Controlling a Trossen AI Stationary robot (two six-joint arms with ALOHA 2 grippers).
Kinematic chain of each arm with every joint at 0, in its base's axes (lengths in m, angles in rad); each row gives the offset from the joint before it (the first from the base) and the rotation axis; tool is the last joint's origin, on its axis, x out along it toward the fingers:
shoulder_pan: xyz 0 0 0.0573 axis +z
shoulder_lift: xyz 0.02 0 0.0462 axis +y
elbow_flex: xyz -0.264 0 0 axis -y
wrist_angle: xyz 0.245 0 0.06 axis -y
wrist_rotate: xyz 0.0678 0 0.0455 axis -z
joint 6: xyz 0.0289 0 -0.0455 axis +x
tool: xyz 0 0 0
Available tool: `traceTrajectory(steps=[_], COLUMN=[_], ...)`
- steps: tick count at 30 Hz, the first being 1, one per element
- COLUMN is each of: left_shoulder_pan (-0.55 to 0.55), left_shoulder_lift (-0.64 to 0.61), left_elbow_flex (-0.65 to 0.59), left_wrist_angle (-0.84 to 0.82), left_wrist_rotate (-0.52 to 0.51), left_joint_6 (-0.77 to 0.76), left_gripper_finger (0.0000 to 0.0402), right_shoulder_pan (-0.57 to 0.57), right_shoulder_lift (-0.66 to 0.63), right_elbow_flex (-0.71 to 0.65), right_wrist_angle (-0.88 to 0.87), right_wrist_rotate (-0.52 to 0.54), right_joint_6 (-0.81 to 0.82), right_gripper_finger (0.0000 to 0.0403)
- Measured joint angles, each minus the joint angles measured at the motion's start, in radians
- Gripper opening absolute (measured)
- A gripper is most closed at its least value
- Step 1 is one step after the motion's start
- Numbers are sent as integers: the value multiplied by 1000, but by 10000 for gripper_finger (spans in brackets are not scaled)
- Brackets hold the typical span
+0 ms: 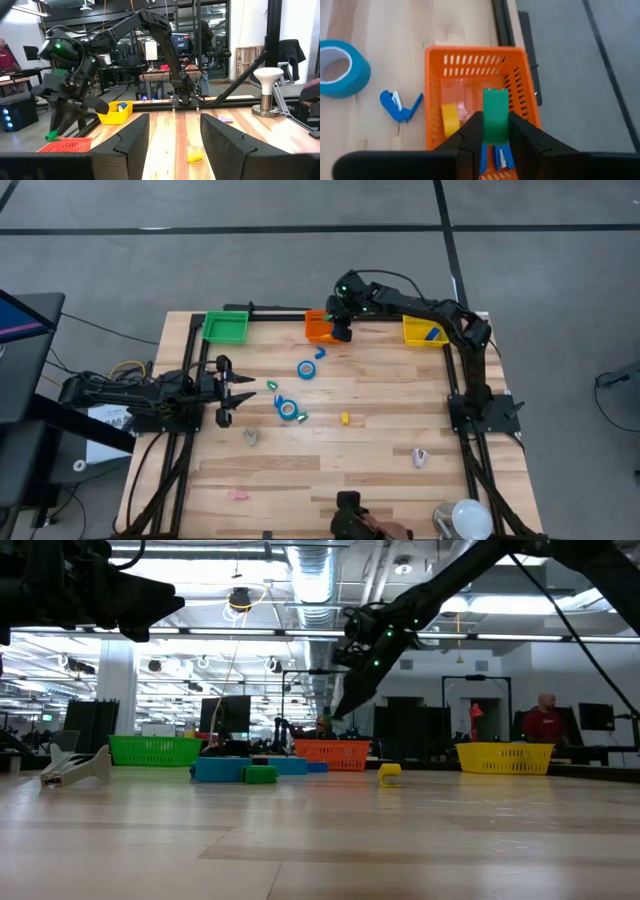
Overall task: Pick and place Stapler, Stapler remover, tape
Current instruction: Put the green stapler into the orange bin, then put the yellow stapler into the orange bin
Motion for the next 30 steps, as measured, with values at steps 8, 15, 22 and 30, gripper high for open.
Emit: traceTrajectory(steps=[8,15,22,30], left_shoulder_pan=[0,0,0,0], left_shoulder_lift=[0,0,0,0], left_elbow_flex=[0,0,0,0], left_wrist_angle=[0,0,0,0], left_wrist_rotate=[0,0,0,0], left_joint_6=[0,0,0,0], left_gripper_finger=[168,168,168,168], right_shoulder_pan=[0,0,6,38], right_shoulder_lift=[-5,-5,-6,-78], right_elbow_flex=[0,0,0,-1], right_wrist_angle=[-9,-12,-29,-66], right_wrist_rotate=[0,-3,-4,-4], right_joint_6=[1,57,97,91], right_gripper_finger=[83,166,253,261])
